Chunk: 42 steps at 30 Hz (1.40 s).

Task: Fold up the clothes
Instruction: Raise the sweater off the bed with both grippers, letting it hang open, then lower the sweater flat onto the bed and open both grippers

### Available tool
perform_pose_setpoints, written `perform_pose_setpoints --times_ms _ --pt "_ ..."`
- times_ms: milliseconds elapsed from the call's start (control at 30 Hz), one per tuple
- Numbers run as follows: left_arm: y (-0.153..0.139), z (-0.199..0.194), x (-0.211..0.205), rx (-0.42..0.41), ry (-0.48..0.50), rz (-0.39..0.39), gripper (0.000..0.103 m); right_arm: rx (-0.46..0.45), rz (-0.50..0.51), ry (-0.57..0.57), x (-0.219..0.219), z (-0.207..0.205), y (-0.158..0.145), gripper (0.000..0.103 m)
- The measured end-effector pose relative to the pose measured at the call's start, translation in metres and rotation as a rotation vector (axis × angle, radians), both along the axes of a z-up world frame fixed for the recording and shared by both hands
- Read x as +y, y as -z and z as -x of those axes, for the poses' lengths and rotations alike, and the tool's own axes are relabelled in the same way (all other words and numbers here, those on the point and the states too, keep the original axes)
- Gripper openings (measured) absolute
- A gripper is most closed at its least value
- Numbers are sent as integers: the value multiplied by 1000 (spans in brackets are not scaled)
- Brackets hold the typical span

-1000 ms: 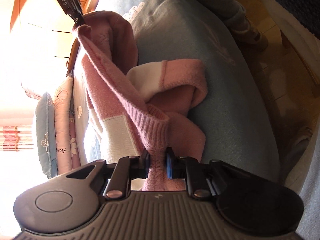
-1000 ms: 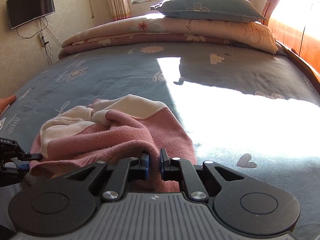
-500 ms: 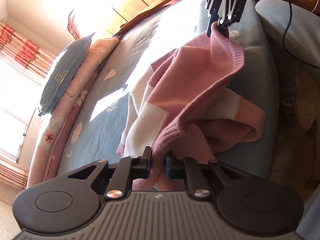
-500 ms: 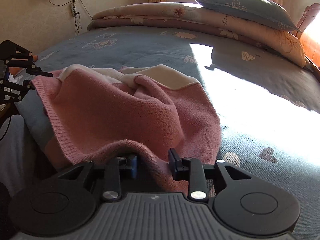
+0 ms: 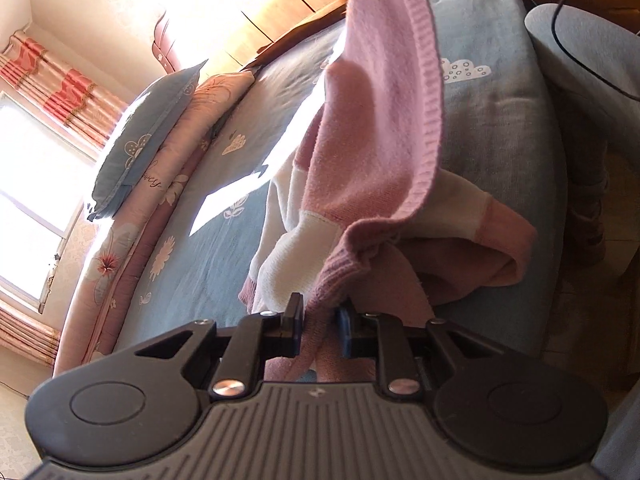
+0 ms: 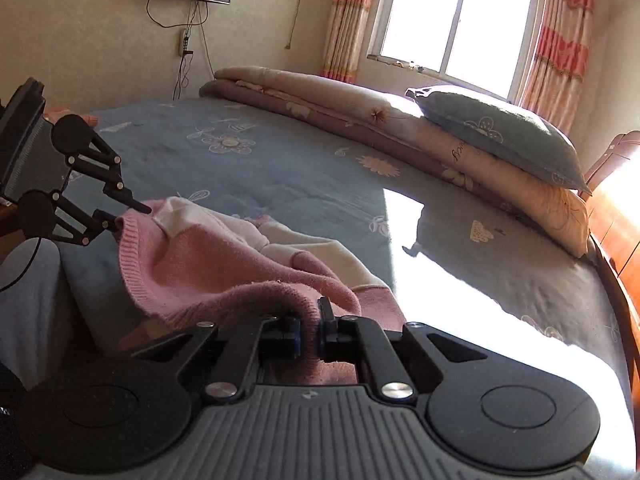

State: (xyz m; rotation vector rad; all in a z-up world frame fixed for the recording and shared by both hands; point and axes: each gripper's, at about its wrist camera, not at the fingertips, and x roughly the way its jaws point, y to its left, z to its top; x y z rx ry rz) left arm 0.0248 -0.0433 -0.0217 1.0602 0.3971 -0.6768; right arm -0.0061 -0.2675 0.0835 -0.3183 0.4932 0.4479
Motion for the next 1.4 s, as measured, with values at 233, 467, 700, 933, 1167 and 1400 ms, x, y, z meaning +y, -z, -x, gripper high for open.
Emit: perform_pose_setpoints --times_ms 233,467,700,933,1167,1400 --pt "15 25 -6 -119 85 9 28 -113 37 -12 17 8 -93 9" --pt "11 38 -12 -278 90 86 50 -213 129 -30 52 23 -154 9" --pt "-4 38 -1 -231 15 153 8 -239 170 -14 59 31 -162 9" --pt "-60 7 37 1 -190 400 8 100 92 -37 22 6 -101 9" --pt "-81 -37 44 499 -208 535 8 511 -25 -28 -1 -22 -1 9" --pt "-109 -38 48 570 -169 518 7 484 -56 -60 -16 -18 -15 9"
